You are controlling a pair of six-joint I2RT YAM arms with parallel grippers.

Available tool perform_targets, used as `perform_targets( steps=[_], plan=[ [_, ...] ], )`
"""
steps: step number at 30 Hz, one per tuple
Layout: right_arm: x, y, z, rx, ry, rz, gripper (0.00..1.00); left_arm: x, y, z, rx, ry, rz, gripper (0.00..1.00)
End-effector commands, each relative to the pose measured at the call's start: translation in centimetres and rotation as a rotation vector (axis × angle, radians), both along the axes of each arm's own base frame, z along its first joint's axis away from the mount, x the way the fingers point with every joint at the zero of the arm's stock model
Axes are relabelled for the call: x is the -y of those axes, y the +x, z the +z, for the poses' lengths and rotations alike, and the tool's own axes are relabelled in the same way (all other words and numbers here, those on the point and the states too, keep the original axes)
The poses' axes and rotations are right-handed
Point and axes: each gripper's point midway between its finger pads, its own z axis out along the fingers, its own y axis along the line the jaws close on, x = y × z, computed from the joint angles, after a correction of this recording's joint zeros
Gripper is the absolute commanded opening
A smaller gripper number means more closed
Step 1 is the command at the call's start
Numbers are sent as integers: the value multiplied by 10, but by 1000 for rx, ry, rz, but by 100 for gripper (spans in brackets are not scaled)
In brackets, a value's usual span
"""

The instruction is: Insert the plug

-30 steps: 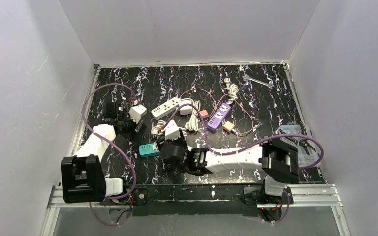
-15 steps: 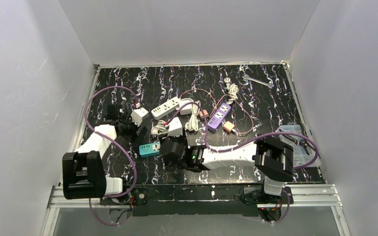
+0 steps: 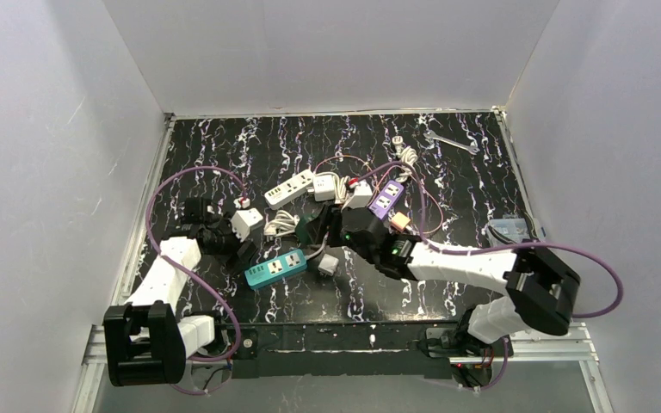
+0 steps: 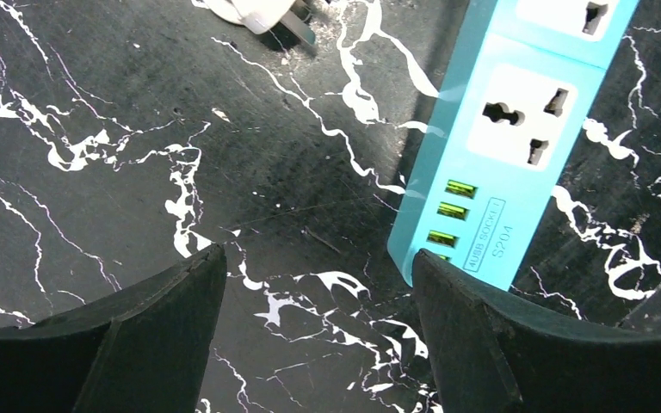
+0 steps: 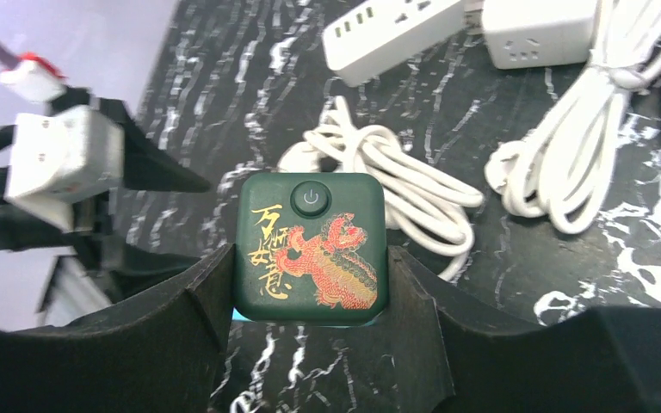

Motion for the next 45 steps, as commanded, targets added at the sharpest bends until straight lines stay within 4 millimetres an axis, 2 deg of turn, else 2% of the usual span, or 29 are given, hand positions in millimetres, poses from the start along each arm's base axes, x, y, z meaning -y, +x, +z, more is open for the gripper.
perform_targets(
  steps=[1,5,8,12,15,20,23,26,28,37,45],
  plan=[
    [-21,-29,64,40,243,209,1,8,-5,16,-2,-48,-11,78],
    [-26,-48,69,36,300,322,1,16,7,44,25,-105,25,81],
    [-29,-57,71,33,344,370,1,19,19,68,73,-149,72,97],
    [-29,-63,77,65,390,408,1,22,37,100,144,-210,128,98],
    [-29,-68,75,80,373,440,1,21,42,109,133,-227,162,98],
    [-29,-66,58,86,301,440,1,8,50,96,109,-181,239,98],
    [-31,-54,44,137,158,361,1,0,53,85,97,-154,286,98],
    [-39,-50,27,183,-47,304,1,-4,50,74,74,-126,284,98],
    [-43,-47,20,211,-124,273,1,-6,47,68,64,-106,282,98],
    [-50,-46,6,306,-251,201,1,-19,36,45,22,-18,279,98],
    [-48,-44,-9,325,-288,151,1,-20,30,39,0,-7,270,98]
  ],
)
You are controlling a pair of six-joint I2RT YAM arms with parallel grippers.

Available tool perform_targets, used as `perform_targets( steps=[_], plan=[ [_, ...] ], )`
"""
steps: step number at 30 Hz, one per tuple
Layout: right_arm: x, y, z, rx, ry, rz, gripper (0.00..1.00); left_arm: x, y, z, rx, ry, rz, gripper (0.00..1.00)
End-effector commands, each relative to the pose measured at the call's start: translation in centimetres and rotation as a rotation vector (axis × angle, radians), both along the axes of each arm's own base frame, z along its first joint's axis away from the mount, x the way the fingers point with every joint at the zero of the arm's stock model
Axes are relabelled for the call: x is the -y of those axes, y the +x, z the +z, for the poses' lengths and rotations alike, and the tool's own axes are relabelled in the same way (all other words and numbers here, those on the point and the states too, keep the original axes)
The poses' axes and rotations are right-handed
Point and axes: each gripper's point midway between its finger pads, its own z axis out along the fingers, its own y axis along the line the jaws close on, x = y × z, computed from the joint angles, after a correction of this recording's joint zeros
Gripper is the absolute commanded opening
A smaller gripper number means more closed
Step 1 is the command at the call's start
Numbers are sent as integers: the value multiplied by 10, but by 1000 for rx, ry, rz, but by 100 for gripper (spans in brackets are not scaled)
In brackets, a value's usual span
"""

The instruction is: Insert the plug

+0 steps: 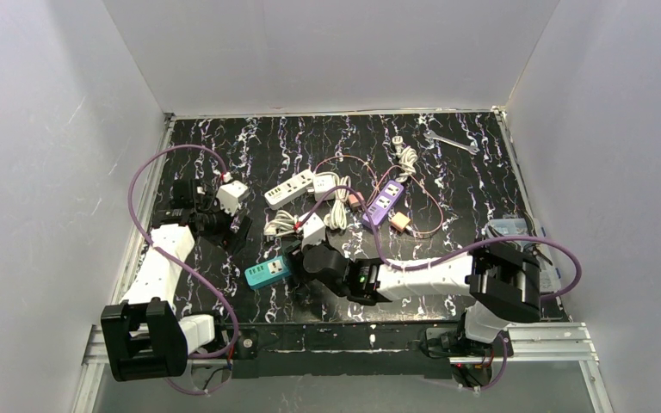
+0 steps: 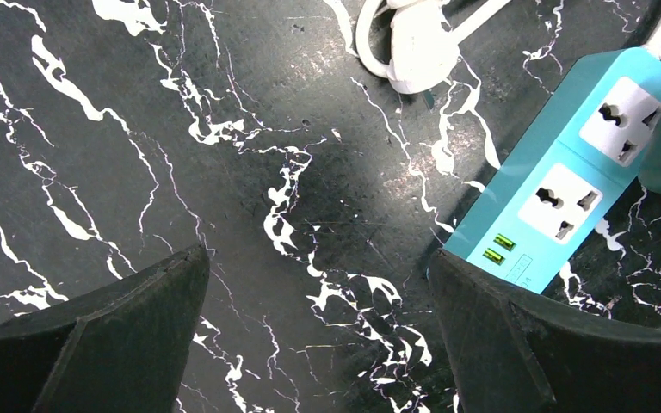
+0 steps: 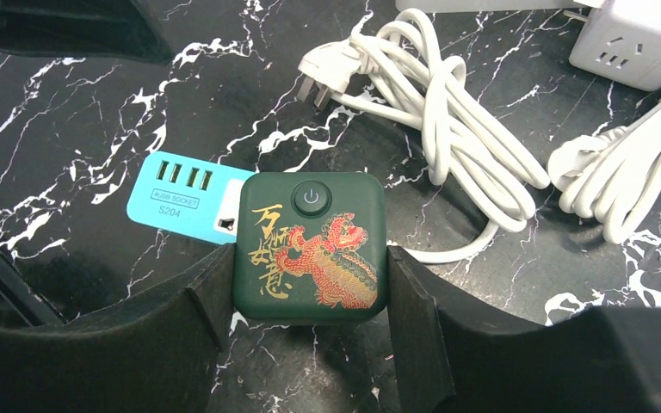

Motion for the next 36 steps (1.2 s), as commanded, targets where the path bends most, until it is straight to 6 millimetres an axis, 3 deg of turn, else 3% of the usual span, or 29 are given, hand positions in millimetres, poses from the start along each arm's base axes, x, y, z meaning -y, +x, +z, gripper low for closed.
perform_targets(
  steps=[1,10,18,27,36],
  plan=[
    [-9,13,28,74,82,-69,1,-2,-8,-5,-25,14,-13,98],
    [-19,14,38,108,96,-65,1,-2,-9,-6,-41,13,-12,98],
    [-36,14,30,104,90,-43,1,-3,-9,-9,-49,17,-11,98],
    [-28,15,11,100,34,-58,1,-2,-10,-10,-46,14,-13,98],
    [-23,12,7,147,-21,-58,1,-2,-8,-9,-43,13,-11,98]
  ],
)
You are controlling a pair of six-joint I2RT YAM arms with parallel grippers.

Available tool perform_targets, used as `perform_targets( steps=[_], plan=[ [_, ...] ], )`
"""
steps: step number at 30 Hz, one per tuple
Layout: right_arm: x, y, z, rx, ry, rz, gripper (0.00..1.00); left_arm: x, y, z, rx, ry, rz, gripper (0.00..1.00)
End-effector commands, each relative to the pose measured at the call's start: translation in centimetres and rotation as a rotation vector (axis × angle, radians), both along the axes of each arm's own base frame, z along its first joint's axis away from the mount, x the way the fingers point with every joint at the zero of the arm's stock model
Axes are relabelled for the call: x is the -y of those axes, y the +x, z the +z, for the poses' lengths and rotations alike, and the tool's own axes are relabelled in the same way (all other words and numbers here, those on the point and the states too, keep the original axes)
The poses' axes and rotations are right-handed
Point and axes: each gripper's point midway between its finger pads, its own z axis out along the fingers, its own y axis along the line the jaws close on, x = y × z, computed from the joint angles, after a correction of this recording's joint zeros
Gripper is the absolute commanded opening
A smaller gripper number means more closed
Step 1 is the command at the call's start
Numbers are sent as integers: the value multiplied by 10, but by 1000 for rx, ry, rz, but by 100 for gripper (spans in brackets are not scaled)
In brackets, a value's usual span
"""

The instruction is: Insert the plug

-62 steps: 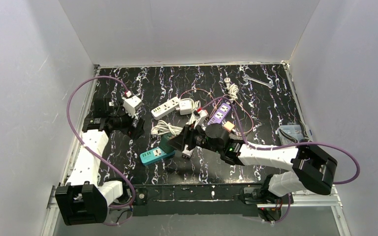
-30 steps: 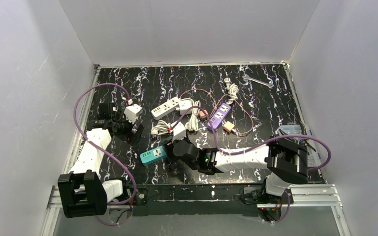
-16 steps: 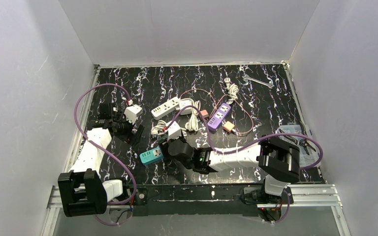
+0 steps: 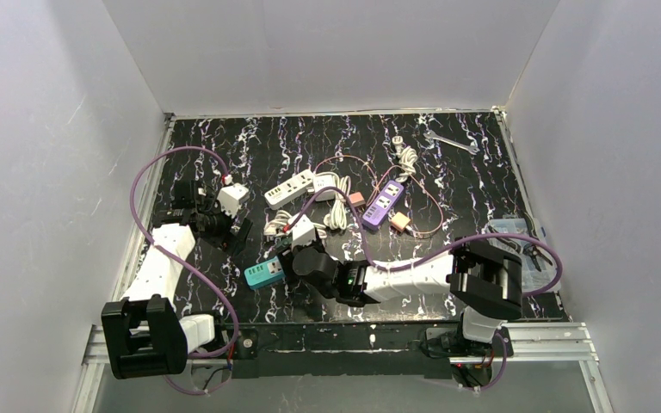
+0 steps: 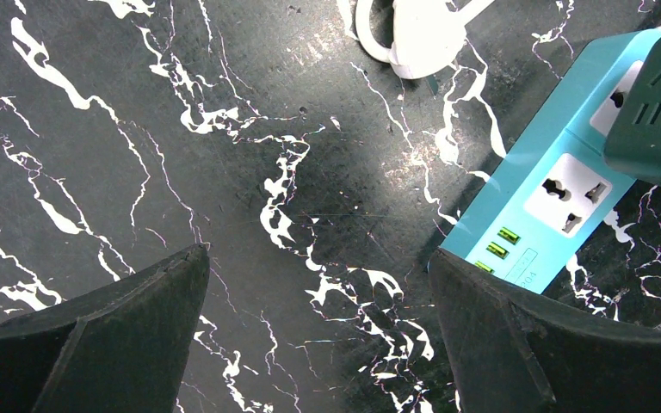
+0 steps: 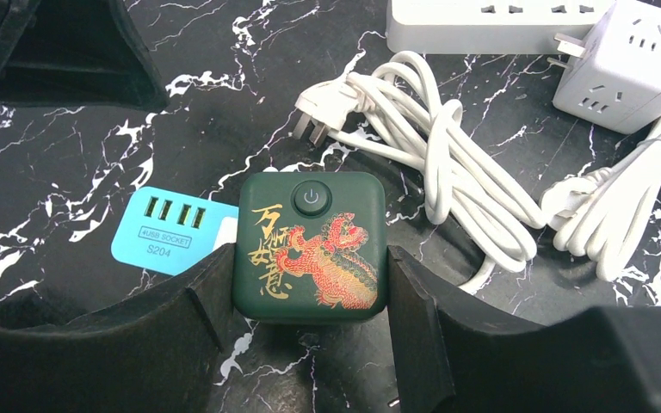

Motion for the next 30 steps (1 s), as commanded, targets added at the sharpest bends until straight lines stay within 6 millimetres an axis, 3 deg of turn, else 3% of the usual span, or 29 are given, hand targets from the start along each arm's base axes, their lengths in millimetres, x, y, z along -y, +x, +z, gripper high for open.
perform_targets(
  steps=[1,16,24,30],
  plan=[
    [-3,1,9,63,-8,-28,1,0,-4,-2,-19,-5,-4,98],
    [-6,-10,-8,67,-36,-25,1,-1,-5,0,-7,3,-1,98],
    [7,-5,-12,94,-67,-73,1,-1,-5,0,-10,3,-3,98],
    [13,-7,-5,119,-78,-99,1,-1,-6,-1,-13,2,-1,98]
  ],
)
